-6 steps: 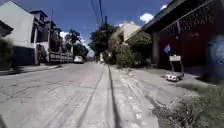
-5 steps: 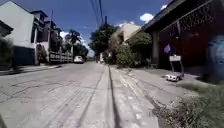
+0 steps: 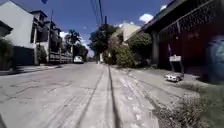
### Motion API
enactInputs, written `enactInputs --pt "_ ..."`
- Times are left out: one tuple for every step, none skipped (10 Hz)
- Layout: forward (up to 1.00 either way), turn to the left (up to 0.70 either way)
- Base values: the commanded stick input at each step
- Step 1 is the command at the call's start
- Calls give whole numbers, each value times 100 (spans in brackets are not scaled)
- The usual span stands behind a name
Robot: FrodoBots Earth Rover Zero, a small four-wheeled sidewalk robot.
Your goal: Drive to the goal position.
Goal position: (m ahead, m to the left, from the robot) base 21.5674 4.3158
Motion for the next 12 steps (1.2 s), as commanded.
enactInputs --pt "70 2" --pt "70 3" --pt "70 3" --pt "70 8" --pt "70 14" --pt "70 3" --pt "70 0" --pt "70 0" --pt "70 21" --pt "70 34" --pt "70 24" --pt "70 0"
